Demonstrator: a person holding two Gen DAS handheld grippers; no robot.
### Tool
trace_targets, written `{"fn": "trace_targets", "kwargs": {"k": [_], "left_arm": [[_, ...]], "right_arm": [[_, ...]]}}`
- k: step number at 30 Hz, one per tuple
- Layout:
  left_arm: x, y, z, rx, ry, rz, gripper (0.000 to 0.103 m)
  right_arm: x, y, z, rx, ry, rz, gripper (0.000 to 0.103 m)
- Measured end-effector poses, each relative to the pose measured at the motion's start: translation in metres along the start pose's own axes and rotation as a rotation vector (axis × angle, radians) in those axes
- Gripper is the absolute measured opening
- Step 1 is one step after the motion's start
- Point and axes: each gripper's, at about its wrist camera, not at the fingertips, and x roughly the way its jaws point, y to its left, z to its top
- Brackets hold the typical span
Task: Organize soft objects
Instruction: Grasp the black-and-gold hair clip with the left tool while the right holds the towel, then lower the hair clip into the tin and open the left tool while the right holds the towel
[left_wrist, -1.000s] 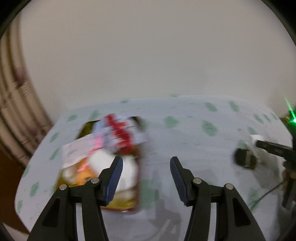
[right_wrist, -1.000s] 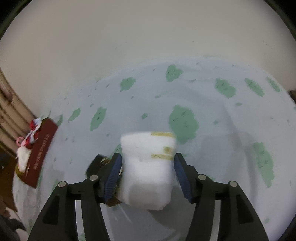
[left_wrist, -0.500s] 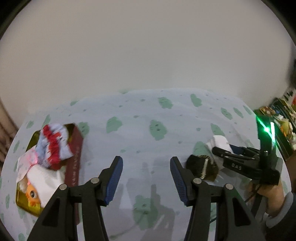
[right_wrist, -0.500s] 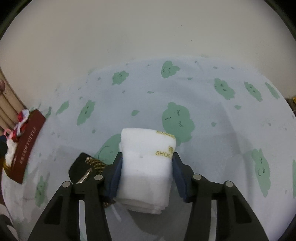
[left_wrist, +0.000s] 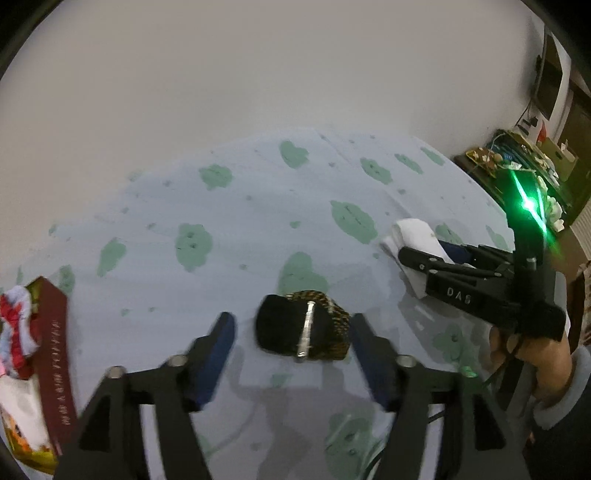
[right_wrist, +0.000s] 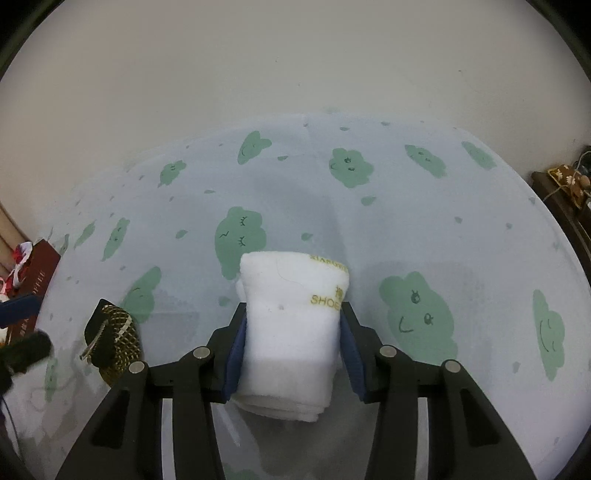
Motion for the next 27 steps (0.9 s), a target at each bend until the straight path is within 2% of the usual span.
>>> {"fn": "trace_targets", "kwargs": {"k": [4, 7, 11, 15, 21, 22, 24, 27], "left_arm": [[0.016, -0.010, 0.003, 0.041, 0.039, 0.023, 0.072], [0.033, -0.017, 0.005, 0.078, 0.061, 0.061, 0.072], [0.048, -0.014, 0.006, 0.076, 0.057, 0.107, 0.072], [0.063, -0.007, 0.001, 0.042, 0.080, 0.103, 0.072], [0.064, 0.008, -0.004, -0.078, 0.063, 0.021, 0.071], [0.063, 0.009, -0.004, -0.084, 0.061, 0.022, 0.067], [0.061, 0.007, -0.003, -0.078, 0.051, 0.011, 0.036], [0.059, 0.004, -0.002, -0.067, 0.061, -0.009, 0.031]], "right_arm": [[0.003, 0.014, -0.002, -0.065, 0.001, -0.054, 0.052], [0.004, 0.015, -0.001, -0.069, 0.002, -0.055, 0.052], [0.003, 0.013, -0.002, -0.063, 0.000, -0.047, 0.052], [0.005, 0.016, -0.002, -0.073, 0.002, -0.060, 0.052], [0.004, 0.015, -0.003, -0.075, 0.001, -0.062, 0.052], [0.004, 0.015, -0.003, -0.077, 0.002, -0.063, 0.052], [0.005, 0.016, -0.003, -0.078, 0.002, -0.064, 0.052], [0.005, 0.017, -0.003, -0.082, 0.003, -0.069, 0.052]]}}
